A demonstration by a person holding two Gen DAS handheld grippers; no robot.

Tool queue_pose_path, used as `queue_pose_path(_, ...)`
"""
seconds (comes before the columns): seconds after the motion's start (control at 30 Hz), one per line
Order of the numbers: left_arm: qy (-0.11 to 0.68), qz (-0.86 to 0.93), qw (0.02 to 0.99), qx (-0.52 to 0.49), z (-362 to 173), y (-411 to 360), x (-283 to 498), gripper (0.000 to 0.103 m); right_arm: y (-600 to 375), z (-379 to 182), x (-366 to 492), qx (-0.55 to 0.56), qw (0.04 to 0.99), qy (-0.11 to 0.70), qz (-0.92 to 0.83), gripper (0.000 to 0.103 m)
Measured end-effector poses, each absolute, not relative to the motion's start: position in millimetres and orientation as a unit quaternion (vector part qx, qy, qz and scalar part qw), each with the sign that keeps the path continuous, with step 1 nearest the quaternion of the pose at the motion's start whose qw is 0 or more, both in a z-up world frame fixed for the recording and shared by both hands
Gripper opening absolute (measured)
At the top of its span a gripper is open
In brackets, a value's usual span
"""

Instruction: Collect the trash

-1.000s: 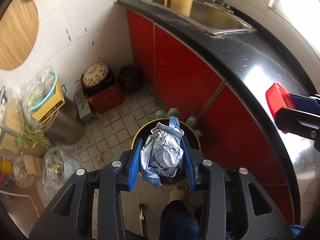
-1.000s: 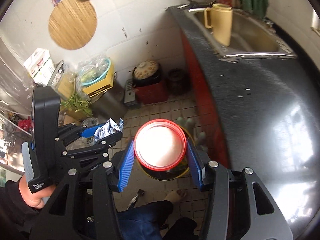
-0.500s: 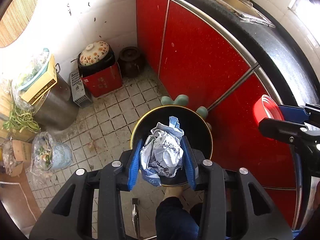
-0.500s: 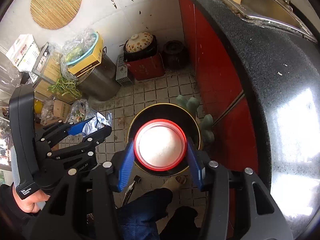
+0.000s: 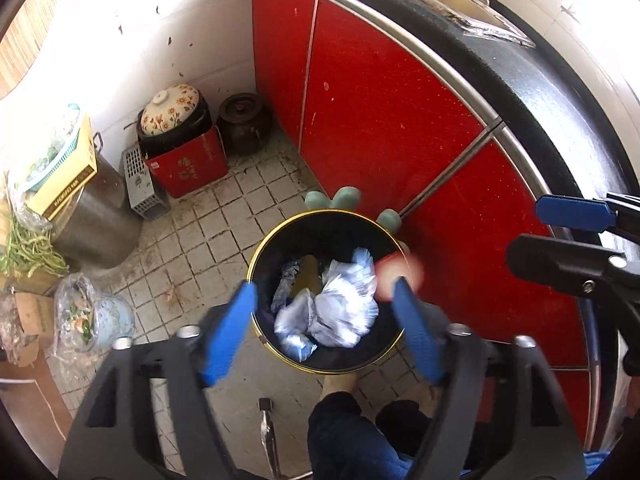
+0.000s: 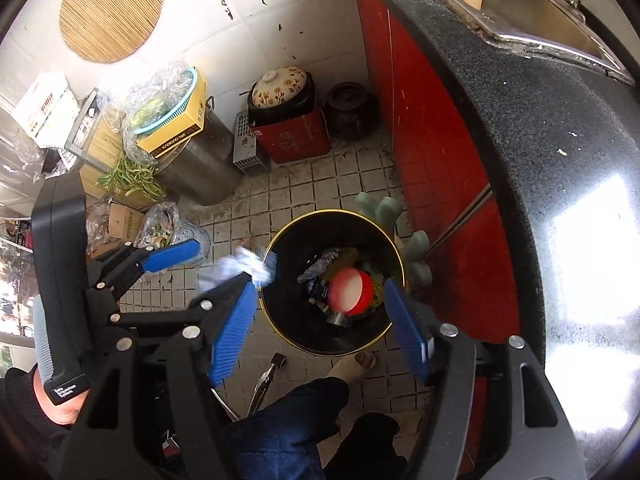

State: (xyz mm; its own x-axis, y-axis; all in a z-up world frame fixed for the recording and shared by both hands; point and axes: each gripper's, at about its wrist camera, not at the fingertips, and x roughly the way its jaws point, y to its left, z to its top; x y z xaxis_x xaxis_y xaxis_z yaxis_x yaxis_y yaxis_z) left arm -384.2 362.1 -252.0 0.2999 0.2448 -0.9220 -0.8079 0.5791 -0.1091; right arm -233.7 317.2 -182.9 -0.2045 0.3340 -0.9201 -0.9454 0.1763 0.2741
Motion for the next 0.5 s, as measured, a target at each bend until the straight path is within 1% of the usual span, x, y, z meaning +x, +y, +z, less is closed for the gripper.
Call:
queue_pose_path(0.03, 0.475, 0.351, 0.752, -0.294, -250, 361, -384, 0.082, 316, -181, -233, -0.290, 0.561, 0.524, 0.571, 0.068)
queue_pose_path(0.13, 0.472, 0.349, 0.755, -0.292, -244, 358, -383, 0.090, 310, -170, -229, -0.278, 0.566, 0.523, 0.573, 0.074)
queue_pose_path(0.2, 0.471, 0.349, 0.757, -0.287, -239, 356, -382, 0.093, 302, -159, -225, -0.270, 0.573, 0.519, 0.574, 0.079)
queue_pose_path(0.23, 0.472, 0.351, 0.758, -0.283, -235, 354, -380, 0.094, 299, -153, -223, -0.266, 0.577, 0.516, 0.574, 0.080)
queue_pose_path(0.4, 0.471, 0.342, 0.767, -0.267, -210, 344, -366, 0.096, 264, -114, -198, -0.236, 0.614, 0.500, 0.563, 0.089)
queue_pose_path(0.5, 0.467, 0.326, 0.784, -0.246, -188, 333, -345, 0.096, 226, -89, -169, -0.210, 0.654, 0.493, 0.534, 0.089)
